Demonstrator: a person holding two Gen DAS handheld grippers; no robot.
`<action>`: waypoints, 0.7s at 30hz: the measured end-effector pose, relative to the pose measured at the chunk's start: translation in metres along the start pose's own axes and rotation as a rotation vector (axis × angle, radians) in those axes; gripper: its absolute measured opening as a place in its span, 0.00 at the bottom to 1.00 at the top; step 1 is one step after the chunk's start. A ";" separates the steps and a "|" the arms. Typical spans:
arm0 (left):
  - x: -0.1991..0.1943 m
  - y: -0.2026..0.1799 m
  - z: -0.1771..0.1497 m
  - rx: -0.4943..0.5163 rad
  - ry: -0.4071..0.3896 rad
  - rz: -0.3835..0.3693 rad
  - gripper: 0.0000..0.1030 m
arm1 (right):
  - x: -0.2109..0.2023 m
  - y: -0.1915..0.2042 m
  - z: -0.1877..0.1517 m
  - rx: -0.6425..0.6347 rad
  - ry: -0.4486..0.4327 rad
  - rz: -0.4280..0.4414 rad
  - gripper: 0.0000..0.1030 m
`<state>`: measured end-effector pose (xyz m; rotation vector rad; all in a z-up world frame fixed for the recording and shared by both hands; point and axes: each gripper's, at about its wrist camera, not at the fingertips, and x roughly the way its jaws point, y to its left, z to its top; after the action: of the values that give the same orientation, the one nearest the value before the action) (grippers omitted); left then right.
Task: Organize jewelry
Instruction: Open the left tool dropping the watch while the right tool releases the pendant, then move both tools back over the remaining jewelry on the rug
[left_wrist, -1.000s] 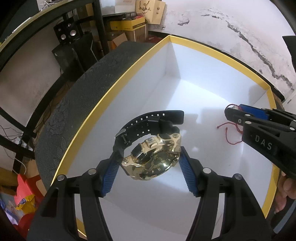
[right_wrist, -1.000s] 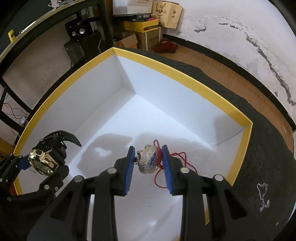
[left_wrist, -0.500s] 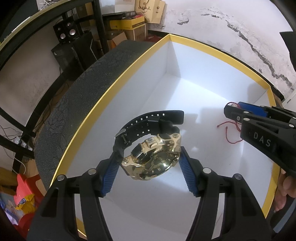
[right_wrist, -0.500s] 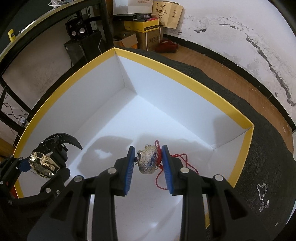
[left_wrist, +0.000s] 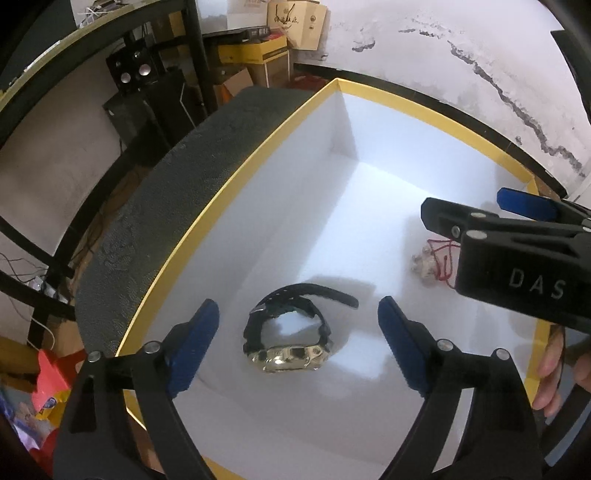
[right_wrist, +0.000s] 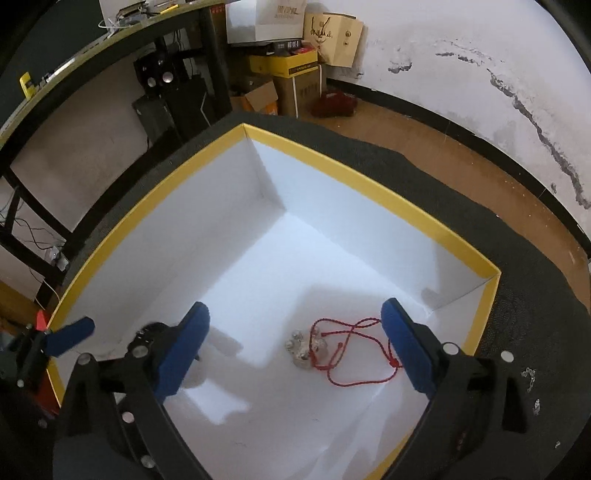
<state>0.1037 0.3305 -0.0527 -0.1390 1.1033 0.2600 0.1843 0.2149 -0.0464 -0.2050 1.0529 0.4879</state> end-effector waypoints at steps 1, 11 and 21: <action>-0.001 0.000 0.000 0.003 -0.002 -0.001 0.83 | -0.001 0.000 0.000 -0.003 0.002 -0.001 0.88; -0.022 0.000 -0.010 0.007 -0.018 0.006 0.83 | -0.028 0.003 -0.007 0.009 -0.030 0.003 0.88; -0.105 -0.022 -0.012 0.039 -0.128 0.010 0.83 | -0.135 -0.028 -0.026 0.076 -0.178 -0.044 0.88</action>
<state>0.0545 0.2920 0.0355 -0.0810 0.9812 0.2531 0.1234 0.1418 0.0564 -0.1150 0.8893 0.4172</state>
